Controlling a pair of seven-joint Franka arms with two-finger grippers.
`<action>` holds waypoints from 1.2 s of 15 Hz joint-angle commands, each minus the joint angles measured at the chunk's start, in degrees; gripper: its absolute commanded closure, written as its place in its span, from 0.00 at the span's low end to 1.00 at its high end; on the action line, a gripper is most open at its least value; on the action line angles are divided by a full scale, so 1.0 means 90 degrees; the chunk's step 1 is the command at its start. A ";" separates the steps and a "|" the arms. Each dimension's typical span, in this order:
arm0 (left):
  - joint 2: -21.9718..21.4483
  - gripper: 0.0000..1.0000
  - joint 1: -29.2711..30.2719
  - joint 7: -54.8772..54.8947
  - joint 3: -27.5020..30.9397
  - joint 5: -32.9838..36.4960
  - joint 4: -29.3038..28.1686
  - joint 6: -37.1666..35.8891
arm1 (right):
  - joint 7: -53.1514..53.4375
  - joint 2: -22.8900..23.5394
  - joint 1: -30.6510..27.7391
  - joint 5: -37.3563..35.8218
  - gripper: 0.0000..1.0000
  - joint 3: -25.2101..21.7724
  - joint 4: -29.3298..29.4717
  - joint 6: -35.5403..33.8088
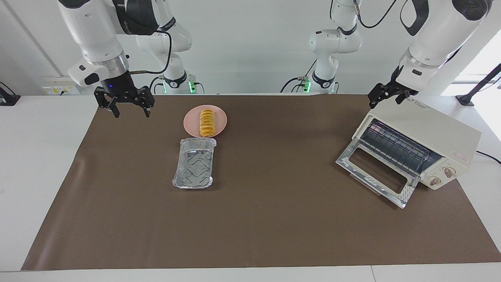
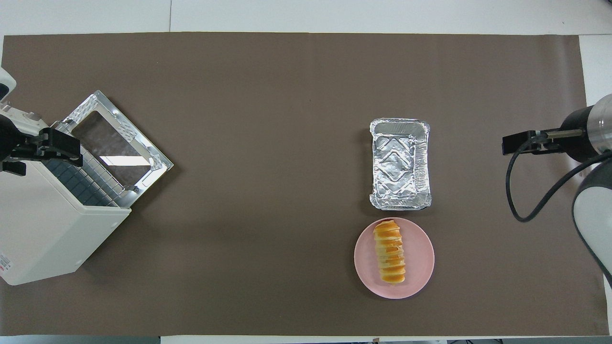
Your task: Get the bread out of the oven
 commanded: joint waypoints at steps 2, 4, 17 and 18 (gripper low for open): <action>-0.0086 0.00 0.0081 0.0102 -0.0017 -0.0065 -0.0061 0.0069 | -0.0118 0.0095 -0.0125 -0.0104 0.00 0.0046 0.0220 -0.0358; -0.0086 0.00 0.0081 0.0102 -0.0017 -0.0065 -0.0061 0.0069 | -0.0137 0.0124 -0.0213 -0.0094 0.00 0.0046 0.0327 -0.0427; -0.0086 0.00 0.0081 0.0111 -0.0017 -0.0065 -0.0061 0.0069 | -0.0137 0.0290 -0.0301 0.0014 0.00 0.0046 0.0855 -0.1316; -0.0086 0.00 0.0081 0.0111 -0.0017 -0.0065 -0.0051 0.0069 | -0.0128 0.0290 -0.0291 0.0004 0.00 0.0046 0.0855 -0.1325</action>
